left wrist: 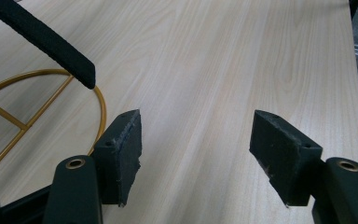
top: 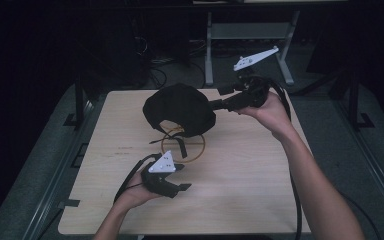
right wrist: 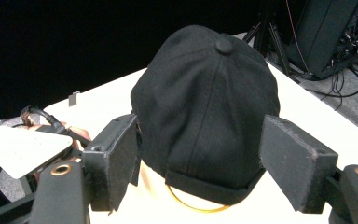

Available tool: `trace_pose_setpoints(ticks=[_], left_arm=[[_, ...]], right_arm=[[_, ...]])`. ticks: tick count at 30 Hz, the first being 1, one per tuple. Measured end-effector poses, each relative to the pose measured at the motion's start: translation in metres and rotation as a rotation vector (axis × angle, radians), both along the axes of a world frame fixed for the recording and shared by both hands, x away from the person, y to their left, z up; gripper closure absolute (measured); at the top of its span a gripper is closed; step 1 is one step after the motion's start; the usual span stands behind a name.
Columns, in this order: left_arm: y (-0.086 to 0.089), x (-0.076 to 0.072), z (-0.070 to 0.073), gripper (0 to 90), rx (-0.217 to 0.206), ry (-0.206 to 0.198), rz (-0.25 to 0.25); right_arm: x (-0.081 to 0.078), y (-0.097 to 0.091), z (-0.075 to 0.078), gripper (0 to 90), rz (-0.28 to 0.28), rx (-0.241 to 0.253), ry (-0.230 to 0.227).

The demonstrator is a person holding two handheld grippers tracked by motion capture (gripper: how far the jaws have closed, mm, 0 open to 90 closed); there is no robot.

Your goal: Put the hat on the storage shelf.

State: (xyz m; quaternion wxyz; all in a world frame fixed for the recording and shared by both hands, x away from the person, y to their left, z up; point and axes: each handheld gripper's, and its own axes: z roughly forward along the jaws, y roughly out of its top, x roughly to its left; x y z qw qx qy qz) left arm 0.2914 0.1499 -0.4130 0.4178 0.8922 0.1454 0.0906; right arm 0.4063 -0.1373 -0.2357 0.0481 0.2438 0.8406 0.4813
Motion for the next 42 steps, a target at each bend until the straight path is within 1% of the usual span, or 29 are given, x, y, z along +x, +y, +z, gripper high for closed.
trace_pose_setpoints(ticks=[12, 23, 33, 37, 42], left_arm=[[-0.001, -0.001, 0.000, 33.8, 0.000, -0.001, 0.003], [0.000, 0.000, 0.000, 33.9, 0.000, 0.005, 0.004], [0.001, 0.000, 0.000, 33.9, -0.004, 0.009, 0.007], [0.001, 0.000, 0.000, 33.9, 0.001, 0.010, 0.005], [0.001, 0.000, -0.001, 33.9, -0.006, 0.014, 0.009]], right_arm=[[-0.018, -0.032, -0.013, 26.2, -0.029, 0.009, -0.002], [-0.035, -0.063, -0.030, 25.8, -0.066, 0.023, 0.008], [-0.048, -0.080, -0.046, 25.6, -0.083, 0.032, 0.027], [-0.053, -0.086, -0.054, 25.2, -0.090, 0.033, 0.037], [-0.061, -0.094, -0.065, 25.0, -0.098, 0.039, 0.046]])
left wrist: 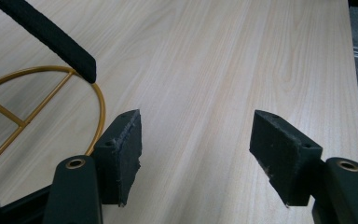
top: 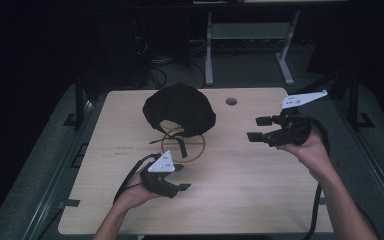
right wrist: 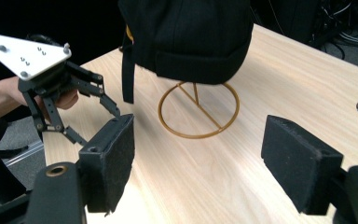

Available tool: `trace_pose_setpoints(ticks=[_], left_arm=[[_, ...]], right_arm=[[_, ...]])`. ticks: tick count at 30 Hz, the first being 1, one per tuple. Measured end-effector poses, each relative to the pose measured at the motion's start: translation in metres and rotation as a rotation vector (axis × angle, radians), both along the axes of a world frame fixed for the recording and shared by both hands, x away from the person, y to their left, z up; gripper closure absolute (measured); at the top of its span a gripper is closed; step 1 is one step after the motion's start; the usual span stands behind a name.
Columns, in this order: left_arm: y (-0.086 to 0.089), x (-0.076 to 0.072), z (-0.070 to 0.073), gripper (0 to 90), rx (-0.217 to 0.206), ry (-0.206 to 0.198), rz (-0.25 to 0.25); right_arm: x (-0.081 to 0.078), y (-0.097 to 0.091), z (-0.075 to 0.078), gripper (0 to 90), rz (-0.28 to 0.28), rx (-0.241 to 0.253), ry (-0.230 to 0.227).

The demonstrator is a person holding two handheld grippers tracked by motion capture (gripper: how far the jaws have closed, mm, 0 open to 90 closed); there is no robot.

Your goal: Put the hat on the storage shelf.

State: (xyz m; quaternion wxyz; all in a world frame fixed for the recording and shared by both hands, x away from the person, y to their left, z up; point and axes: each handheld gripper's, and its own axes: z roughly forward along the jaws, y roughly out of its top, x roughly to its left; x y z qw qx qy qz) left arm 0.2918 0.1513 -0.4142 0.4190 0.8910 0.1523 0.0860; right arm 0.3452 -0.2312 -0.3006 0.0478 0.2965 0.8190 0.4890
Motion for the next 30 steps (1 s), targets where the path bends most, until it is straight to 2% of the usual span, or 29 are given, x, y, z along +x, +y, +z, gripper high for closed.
trace_pose_setpoints(ticks=[13, 18, 26, 30], left_arm=[[0.000, 0.000, -0.001, 33.5, -0.002, 0.008, -0.002], [0.002, -0.001, 0.001, 33.2, -0.025, 0.009, 0.001], [0.002, -0.003, 0.006, 32.9, -0.039, 0.011, -0.013], [0.003, -0.004, 0.011, 32.4, -0.059, 0.004, -0.015]], right_arm=[[-0.016, -0.015, -0.023, 23.8, -0.017, 0.004, 0.031], [-0.024, -0.023, -0.034, 23.5, -0.028, 0.007, 0.043], [-0.037, -0.039, -0.053, 21.8, -0.048, 0.021, 0.074], [-0.047, -0.045, -0.066, 21.0, -0.068, -0.001, 0.077]])
